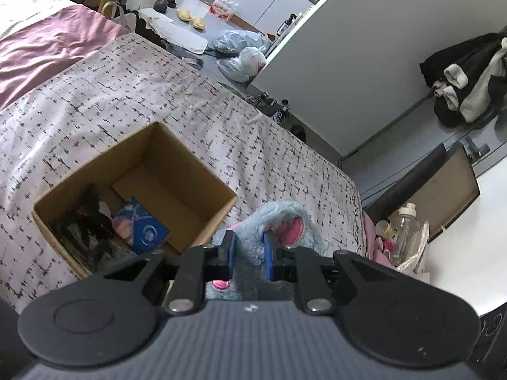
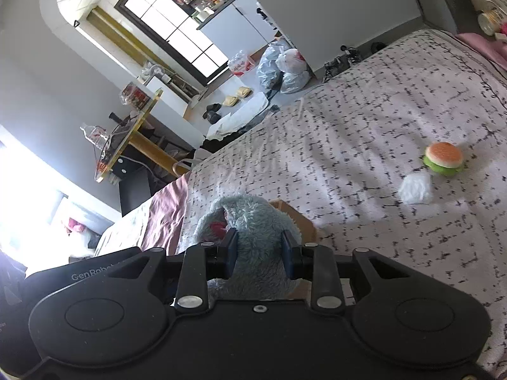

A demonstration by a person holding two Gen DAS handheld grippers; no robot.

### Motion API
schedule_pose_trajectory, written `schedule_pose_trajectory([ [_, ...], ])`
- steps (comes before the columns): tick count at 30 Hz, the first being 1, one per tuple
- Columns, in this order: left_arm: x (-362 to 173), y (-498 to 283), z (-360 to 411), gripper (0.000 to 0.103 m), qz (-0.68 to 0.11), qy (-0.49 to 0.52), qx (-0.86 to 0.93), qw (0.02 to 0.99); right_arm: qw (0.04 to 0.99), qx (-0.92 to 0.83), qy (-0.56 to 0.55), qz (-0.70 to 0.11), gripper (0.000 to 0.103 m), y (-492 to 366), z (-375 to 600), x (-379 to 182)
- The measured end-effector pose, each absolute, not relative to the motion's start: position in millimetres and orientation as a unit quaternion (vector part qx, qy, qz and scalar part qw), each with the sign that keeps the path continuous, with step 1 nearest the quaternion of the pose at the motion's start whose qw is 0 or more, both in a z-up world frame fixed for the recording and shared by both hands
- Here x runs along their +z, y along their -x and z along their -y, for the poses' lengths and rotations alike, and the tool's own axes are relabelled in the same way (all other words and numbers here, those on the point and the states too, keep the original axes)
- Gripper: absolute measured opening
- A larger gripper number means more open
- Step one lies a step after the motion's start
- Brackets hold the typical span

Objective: Organize soft objects
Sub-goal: 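Carry the grey plush mouse with both tools over the cardboard box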

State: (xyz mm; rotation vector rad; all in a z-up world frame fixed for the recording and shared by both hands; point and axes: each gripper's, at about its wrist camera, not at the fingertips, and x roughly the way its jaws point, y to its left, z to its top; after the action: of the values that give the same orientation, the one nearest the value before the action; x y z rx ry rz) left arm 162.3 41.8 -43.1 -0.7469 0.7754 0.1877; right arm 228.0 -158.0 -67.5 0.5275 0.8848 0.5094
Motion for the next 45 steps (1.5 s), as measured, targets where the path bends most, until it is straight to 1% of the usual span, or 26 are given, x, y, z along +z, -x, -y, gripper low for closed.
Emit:
schedule_pose_trajectory([
  [14,-43,-162,-104,0.017,-0.359,0.372,0.107,0.849,0.838,0.258,-0.228,-0.423,0.029,-238,94,-61],
  [24,-57,-174,-138,0.017,-0.365,0.383,0.117,0.841,0.833,0.257,-0.220,-0.439,0.029,-253,62,-70],
  [28,-66,-182,-146,0.017,-0.370,0.384,0.120,0.838,0.829,0.251,-0.221,-0.449,0.029,-260,54,-77],
  [31,-74,-187,-149,0.015,-0.372,0.377,0.126,0.839,0.825,0.246,-0.222,-0.458,0.033,-267,49,-85],
  [45,-108,-216,-159,0.015,-0.398,0.366,0.151,0.828,0.819,0.209,-0.234,-0.480,0.033,-287,56,-107],
])
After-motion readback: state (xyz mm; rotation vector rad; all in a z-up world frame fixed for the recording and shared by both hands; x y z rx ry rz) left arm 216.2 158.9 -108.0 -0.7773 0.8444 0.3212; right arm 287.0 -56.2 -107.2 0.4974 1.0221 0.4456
